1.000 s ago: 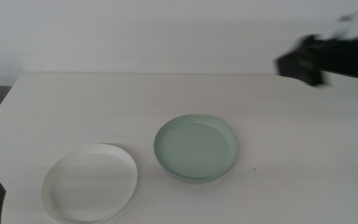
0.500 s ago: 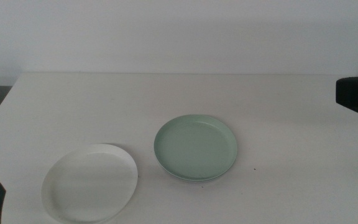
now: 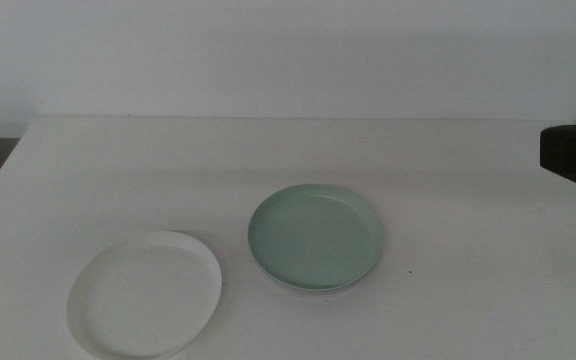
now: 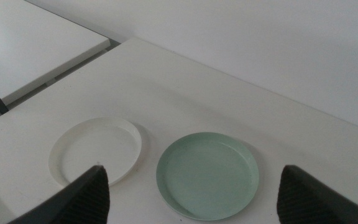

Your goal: Stack the three bowls on top of each other.

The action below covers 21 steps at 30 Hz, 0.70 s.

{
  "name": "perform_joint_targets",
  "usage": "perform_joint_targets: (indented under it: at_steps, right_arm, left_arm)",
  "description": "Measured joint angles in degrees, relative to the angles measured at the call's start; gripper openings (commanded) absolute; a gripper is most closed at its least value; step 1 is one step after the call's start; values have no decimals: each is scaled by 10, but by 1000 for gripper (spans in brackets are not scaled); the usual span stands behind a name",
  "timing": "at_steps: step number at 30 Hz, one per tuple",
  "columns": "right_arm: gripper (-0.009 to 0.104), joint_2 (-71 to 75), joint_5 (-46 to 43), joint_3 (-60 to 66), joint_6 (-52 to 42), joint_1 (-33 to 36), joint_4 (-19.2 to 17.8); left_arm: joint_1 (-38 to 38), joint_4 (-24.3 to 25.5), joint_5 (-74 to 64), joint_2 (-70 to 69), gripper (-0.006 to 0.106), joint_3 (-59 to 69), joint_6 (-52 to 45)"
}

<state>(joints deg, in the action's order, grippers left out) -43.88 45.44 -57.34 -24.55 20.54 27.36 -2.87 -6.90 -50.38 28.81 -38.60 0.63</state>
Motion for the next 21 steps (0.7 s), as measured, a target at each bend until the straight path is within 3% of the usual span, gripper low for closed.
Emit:
perform_joint_targets:
  at_steps: [3,9,16,21]
  right_arm:
    - [93,0,0,0,0,0,0]
    - [93,0,0,0,0,0,0]
    - [93,0,0,0,0,0,0]
    - [93,0,0,0,0,0,0]
  left_arm:
    - [0,-6,-143,106,94,-112,-6]
    - [-1,-13,-191,231,94,-154,-52]
    - [-4,-5,-150,368,94,-150,-63]
    - [-5,-39,-29,457,94,-113,-92]
